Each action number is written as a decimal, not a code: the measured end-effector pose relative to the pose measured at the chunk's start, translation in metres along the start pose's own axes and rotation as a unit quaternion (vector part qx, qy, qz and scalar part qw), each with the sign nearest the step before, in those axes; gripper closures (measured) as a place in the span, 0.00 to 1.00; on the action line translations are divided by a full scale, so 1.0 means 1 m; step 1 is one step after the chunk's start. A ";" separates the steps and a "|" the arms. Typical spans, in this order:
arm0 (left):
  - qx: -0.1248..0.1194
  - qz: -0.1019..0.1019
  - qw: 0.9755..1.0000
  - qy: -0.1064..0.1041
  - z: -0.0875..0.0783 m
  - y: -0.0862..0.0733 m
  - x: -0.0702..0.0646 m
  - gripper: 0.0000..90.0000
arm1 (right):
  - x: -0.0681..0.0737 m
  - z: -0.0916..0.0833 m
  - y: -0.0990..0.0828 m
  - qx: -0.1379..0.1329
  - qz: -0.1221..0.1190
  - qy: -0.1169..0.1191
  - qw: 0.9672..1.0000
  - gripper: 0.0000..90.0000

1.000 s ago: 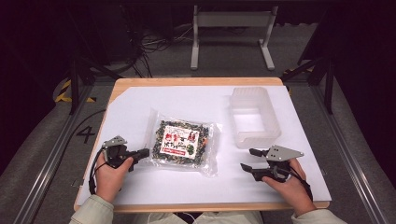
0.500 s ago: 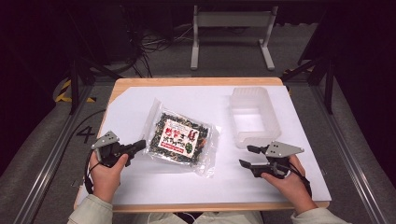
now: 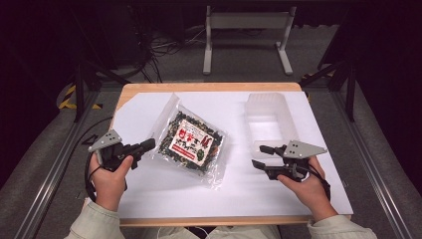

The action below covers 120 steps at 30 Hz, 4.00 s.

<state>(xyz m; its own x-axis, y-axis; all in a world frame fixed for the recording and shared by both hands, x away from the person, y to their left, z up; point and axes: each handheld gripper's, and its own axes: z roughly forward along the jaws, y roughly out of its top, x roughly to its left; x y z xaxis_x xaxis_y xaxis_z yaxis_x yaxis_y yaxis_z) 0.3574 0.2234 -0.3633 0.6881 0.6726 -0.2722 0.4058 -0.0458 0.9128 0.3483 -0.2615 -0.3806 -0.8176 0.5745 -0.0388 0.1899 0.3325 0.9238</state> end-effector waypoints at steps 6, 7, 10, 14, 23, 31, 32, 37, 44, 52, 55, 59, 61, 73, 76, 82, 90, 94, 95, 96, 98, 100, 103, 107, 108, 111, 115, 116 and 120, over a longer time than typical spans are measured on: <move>-0.017 0.024 0.999 -0.017 -0.009 0.020 -0.019 0.99 | 0.001 -0.001 0.016 -0.014 -0.012 0.001 1.000 0.46; -0.019 0.029 0.999 -0.020 -0.010 0.023 -0.022 1.00 | 0.001 -0.001 0.019 -0.016 -0.014 0.002 1.000 0.46; -0.026 0.043 0.998 -0.030 -0.013 0.033 -0.033 1.00 | 0.001 0.000 0.025 -0.020 -0.013 0.006 1.000 0.46; -0.033 0.065 0.997 -0.039 -0.014 0.044 -0.041 1.00 | 0.002 0.002 0.032 -0.029 -0.017 0.008 0.999 0.47; -0.053 0.083 0.994 -0.056 -0.019 0.058 -0.050 1.00 | 0.003 0.014 0.051 -0.046 -0.014 0.026 0.999 0.47; -0.053 0.089 0.992 -0.067 -0.019 0.060 -0.045 1.00 | 0.001 0.031 0.064 -0.062 -0.002 0.040 0.997 0.37; -0.053 0.091 0.992 -0.067 -0.019 0.060 -0.045 1.00 | 0.000 0.033 0.065 -0.062 -0.002 0.040 0.997 0.36; -0.060 0.096 0.991 -0.066 -0.020 0.062 -0.044 1.00 | -0.002 0.044 0.072 -0.052 -0.007 0.047 0.998 0.30; -0.064 0.103 0.990 -0.069 -0.020 0.065 -0.049 1.00 | -0.004 0.067 0.086 -0.030 -0.012 0.066 0.997 0.23; -0.069 0.109 0.989 -0.078 -0.025 0.068 -0.051 1.00 | -0.010 0.085 0.102 -0.042 -0.007 0.089 0.995 0.20; -0.071 0.113 0.988 -0.080 -0.026 0.069 -0.054 1.00 | -0.008 0.091 0.109 -0.047 -0.014 0.100 0.994 0.18; -0.072 0.116 0.987 -0.083 -0.028 0.070 -0.059 1.00 | -0.004 0.096 0.115 -0.048 -0.017 0.111 0.992 0.18; -0.070 0.121 0.986 -0.090 -0.028 0.071 -0.062 1.00 | -0.002 0.098 0.118 -0.052 -0.025 0.117 0.991 0.18; -0.073 0.145 0.980 -0.117 -0.027 0.070 -0.070 1.00 | 0.004 0.103 0.126 -0.070 -0.055 0.162 0.983 0.17; -0.073 0.150 0.979 -0.119 -0.026 0.070 -0.071 1.00 | 0.006 0.106 0.125 -0.072 -0.056 0.188 0.978 0.17; -0.076 0.150 0.978 -0.122 -0.025 0.069 -0.071 1.00 | 0.017 0.112 0.126 -0.066 -0.067 0.213 0.973 0.22; -0.087 0.150 0.978 -0.113 -0.029 0.069 -0.069 1.00 | 0.022 0.113 0.127 -0.051 -0.084 0.225 0.969 0.45; -0.088 0.146 0.979 -0.109 -0.029 0.068 -0.067 1.00 | 0.020 0.108 0.128 -0.041 -0.085 0.243 0.965 0.63; -0.089 0.146 0.979 -0.107 -0.029 0.068 -0.067 1.00 | 0.020 0.107 0.128 -0.039 -0.088 0.247 0.964 0.68; -0.089 0.144 0.980 -0.106 -0.029 0.068 -0.067 1.00 | 0.021 0.106 0.129 -0.035 -0.089 0.252 0.963 0.71; -0.091 0.142 0.980 -0.103 -0.029 0.068 -0.066 1.00 | 0.022 0.104 0.129 -0.031 -0.094 0.258 0.961 0.75; -0.092 0.138 0.981 -0.102 -0.030 0.068 -0.065 1.00 | 0.024 0.102 0.130 -0.025 -0.096 0.265 0.959 0.78; -0.093 0.138 0.981 -0.096 -0.029 0.068 -0.063 1.00 | 0.028 0.100 0.131 -0.019 -0.102 0.265 0.959 0.81; -0.086 0.137 0.983 -0.088 -0.029 0.068 -0.061 1.00 | 0.033 0.097 0.131 -0.009 -0.102 0.271 0.957 0.84; -0.086 0.136 0.983 -0.090 -0.029 0.068 -0.061 1.00 | 0.034 0.097 0.132 -0.008 -0.102 0.272 0.957 0.84; -0.087 0.137 0.983 -0.088 -0.030 0.069 -0.060 0.99 | 0.034 0.096 0.132 -0.008 -0.100 0.273 0.957 0.84; -0.085 0.132 0.984 -0.086 -0.030 0.069 -0.059 0.90 | 0.034 0.096 0.133 -0.005 -0.098 0.271 0.958 0.85; -0.085 0.132 0.984 -0.086 -0.030 0.069 -0.059 0.86 | 0.034 0.095 0.133 -0.005 -0.097 0.270 0.958 0.85; -0.076 0.135 0.984 -0.084 -0.029 0.070 -0.059 0.70 | 0.032 0.094 0.134 -0.004 -0.096 0.263 0.960 0.85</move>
<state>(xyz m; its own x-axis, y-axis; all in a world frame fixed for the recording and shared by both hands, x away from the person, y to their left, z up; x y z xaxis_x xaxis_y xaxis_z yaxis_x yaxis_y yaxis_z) 0.3279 0.2015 -0.2749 0.8533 0.5191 -0.0487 0.1094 -0.0868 0.9902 0.3984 -0.1279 -0.2940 -0.9989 0.0447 -0.0122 0.0061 0.3873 0.9219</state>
